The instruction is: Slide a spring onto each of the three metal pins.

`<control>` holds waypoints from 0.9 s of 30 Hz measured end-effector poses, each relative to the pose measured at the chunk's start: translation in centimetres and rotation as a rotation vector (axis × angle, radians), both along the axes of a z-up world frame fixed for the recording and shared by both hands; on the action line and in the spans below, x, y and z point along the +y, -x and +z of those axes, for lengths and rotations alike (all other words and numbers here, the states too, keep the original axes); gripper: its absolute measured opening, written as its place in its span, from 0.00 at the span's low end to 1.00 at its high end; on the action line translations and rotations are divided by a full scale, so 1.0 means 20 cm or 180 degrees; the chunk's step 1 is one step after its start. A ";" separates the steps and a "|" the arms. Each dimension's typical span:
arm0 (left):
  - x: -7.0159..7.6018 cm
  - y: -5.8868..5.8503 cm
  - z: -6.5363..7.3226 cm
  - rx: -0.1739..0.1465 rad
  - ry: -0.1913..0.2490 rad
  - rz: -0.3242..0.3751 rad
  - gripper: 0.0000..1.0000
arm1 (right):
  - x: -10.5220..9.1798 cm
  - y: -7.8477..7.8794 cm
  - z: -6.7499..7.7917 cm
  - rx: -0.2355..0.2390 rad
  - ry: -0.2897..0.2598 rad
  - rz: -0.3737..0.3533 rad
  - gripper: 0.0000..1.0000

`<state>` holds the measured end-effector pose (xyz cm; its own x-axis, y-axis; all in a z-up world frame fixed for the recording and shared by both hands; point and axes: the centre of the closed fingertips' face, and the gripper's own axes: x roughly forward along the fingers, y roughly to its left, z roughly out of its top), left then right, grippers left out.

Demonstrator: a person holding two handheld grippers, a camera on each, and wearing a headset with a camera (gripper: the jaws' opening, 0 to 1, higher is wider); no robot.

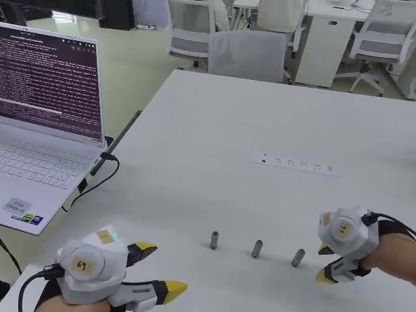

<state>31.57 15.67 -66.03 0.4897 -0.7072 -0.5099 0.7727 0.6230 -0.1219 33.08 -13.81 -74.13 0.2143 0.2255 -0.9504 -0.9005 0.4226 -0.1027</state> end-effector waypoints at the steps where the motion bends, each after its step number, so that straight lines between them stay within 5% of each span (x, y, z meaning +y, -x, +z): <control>1: 0.00 0.00 0.00 0.0001 0.0002 -0.0013 0.53 | -0.01 0.02 0.00 -0.0002 -0.0041 -0.0070 0.32; 8: -0.01 0.02 0.00 0.0000 0.0003 -0.0043 0.54 | -0.02 0.13 0.03 -0.0075 -0.0300 -0.0445 0.32; 17: -0.01 0.04 -0.01 0.0012 -0.0003 -0.0077 0.54 | -0.02 0.21 0.07 -0.0210 -0.0875 -0.1152 0.34; 27: -0.02 0.04 0.00 0.0006 -0.0009 -0.0071 0.54 | -0.02 0.28 0.14 -0.0402 -0.1231 -0.1431 0.36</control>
<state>30.81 15.29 -66.12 0.4730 -0.7165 -0.5128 0.7861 0.6060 -0.1216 27.47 -14.12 -71.38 0.4744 0.4107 -0.7786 -0.6159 0.7868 0.0398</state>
